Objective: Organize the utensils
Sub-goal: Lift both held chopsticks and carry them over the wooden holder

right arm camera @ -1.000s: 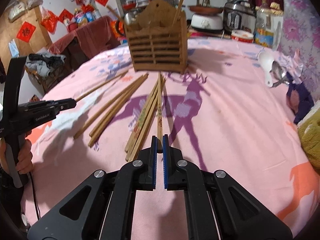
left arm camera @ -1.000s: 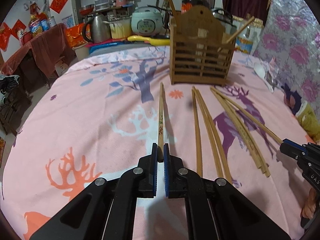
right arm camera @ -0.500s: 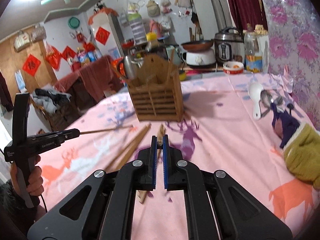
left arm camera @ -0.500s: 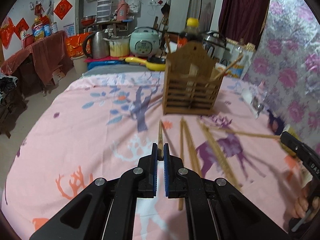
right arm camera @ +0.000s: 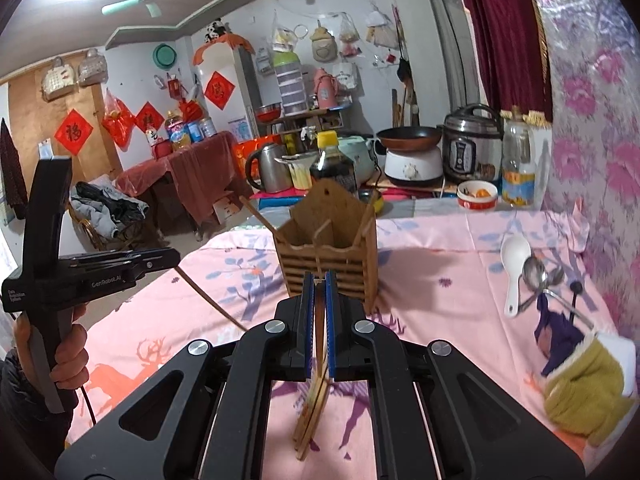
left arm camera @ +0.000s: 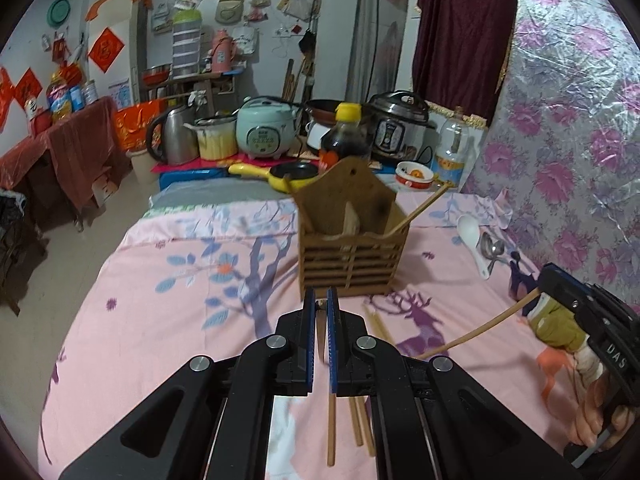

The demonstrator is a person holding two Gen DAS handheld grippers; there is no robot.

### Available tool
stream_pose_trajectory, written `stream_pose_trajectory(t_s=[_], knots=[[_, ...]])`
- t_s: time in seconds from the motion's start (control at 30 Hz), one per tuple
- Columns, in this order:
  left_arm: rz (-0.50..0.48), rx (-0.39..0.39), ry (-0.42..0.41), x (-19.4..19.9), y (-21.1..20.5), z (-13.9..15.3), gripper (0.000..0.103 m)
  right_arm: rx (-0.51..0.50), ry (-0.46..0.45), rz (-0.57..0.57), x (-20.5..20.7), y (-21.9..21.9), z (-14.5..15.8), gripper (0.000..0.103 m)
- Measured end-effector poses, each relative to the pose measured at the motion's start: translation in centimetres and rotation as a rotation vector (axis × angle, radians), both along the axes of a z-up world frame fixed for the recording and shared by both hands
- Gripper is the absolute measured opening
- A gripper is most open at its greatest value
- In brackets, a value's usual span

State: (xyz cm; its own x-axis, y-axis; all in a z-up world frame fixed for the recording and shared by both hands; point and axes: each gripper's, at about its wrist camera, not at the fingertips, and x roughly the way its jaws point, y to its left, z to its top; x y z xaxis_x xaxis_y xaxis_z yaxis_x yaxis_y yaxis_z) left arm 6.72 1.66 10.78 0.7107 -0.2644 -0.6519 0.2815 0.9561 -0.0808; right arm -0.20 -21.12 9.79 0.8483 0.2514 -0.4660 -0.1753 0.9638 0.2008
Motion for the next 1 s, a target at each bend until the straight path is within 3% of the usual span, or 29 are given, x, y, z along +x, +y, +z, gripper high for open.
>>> stream_pose_trajectory(t_s=[0.23,0.37,0.5,0.7,0.87,1.0], knots=[[-0.007,0.001,-0.077,2.6,-1.9,4.6,0.006,-0.021,-0.051,0.004,2.1,0.5,2.8,0.006],[0.013,-0.036,-0.154,4.5,-2.3,7.9,0.006,-0.020,-0.120,-0.019,3.6,0.5,5.3,0.006],[0.034,-0.064,-0.191,6.5,-2.6,9.3,0.006,-0.018,-0.181,-0.051,5.6,0.6,7.3,0.006],[0.058,-0.054,-0.174,10.8,-3.7,7.2,0.006,-0.033,-0.201,-0.081,9.7,1.1,7.0,0.006],[0.044,-0.063,-0.070,13.3,-3.6,2.7,0.006,-0.038,-0.095,-0.063,13.8,1.7,3.2,0.011],[0.050,-0.057,-0.017,13.6,-2.7,0.5,0.012,-0.010,-0.041,-0.062,14.8,1.5,1.2,0.006]])
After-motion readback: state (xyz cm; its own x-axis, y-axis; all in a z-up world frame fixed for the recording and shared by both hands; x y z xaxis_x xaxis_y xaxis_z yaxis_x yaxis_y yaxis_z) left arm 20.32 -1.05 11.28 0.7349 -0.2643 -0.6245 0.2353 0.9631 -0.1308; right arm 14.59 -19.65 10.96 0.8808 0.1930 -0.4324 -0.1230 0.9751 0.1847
